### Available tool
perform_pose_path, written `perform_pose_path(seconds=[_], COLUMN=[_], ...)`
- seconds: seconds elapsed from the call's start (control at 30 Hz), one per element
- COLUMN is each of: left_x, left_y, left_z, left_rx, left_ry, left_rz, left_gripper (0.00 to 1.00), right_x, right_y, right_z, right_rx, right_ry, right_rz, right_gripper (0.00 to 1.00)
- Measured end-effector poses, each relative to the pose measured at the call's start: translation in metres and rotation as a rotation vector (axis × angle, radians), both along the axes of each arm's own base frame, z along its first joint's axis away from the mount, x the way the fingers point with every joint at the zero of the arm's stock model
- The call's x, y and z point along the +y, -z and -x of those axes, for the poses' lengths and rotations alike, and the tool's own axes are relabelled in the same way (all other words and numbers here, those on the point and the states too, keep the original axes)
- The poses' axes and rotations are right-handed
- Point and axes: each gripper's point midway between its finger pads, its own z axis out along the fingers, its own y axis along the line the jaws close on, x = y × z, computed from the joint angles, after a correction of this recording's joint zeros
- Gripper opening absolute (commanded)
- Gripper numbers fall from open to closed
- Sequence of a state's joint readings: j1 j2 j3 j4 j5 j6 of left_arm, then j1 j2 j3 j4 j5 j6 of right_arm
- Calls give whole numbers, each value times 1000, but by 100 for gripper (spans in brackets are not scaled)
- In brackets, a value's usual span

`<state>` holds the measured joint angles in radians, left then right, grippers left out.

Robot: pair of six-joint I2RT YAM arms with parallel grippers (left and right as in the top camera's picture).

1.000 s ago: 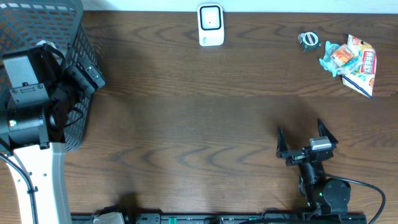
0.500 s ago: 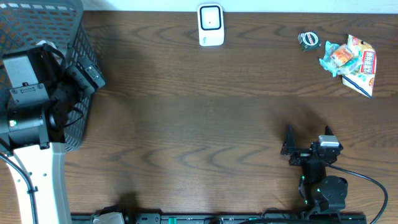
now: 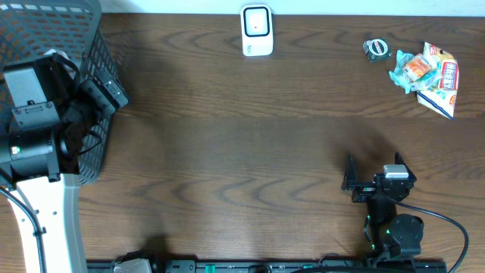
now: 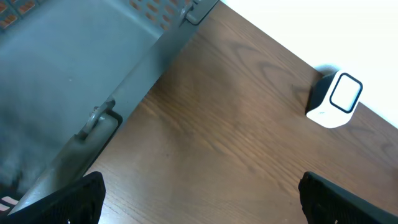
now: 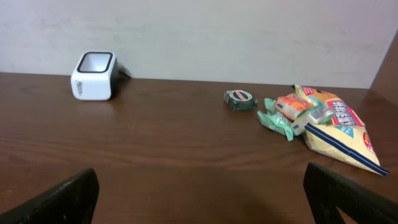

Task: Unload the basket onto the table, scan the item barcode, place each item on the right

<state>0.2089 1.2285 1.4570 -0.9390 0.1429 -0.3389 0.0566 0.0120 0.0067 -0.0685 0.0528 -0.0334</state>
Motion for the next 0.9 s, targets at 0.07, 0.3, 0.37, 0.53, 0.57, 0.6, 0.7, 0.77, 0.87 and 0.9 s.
perform_pose_path(seconds=[0.07,0.3,0.37,0.53,0.57,0.6,0.7,0.77,0.87,0.9], left_x=[0,0,0,0,0,0,0,0,0,0], left_y=[0,0,0,0,0,0,0,0,0,0], left_z=[0,0,0,0,0,0,0,0,0,0], left_rx=[0,0,0,0,0,0,0,0,0,0], left_ry=[0,0,0,0,0,0,0,0,0,0], left_rz=[0,0,0,0,0,0,0,0,0,0], left_gripper=[98,98,98,98,98,98,98,98,98,98], right_x=[0,0,0,0,0,0,0,0,0,0], right_y=[0,0,0,0,0,0,0,0,0,0], right_z=[0,0,0,0,0,0,0,0,0,0], right_rx=[0,0,1,0,0,-1,-1,-1,-1,-1], right_ry=[0,3,3,4,4,4,4,4,4,4], right_rz=[-4,-43,-52,-56,-56,-56,-56,-56,-56,-56], right_gripper=[99,99,99,99,99,99,99,99,99,99])
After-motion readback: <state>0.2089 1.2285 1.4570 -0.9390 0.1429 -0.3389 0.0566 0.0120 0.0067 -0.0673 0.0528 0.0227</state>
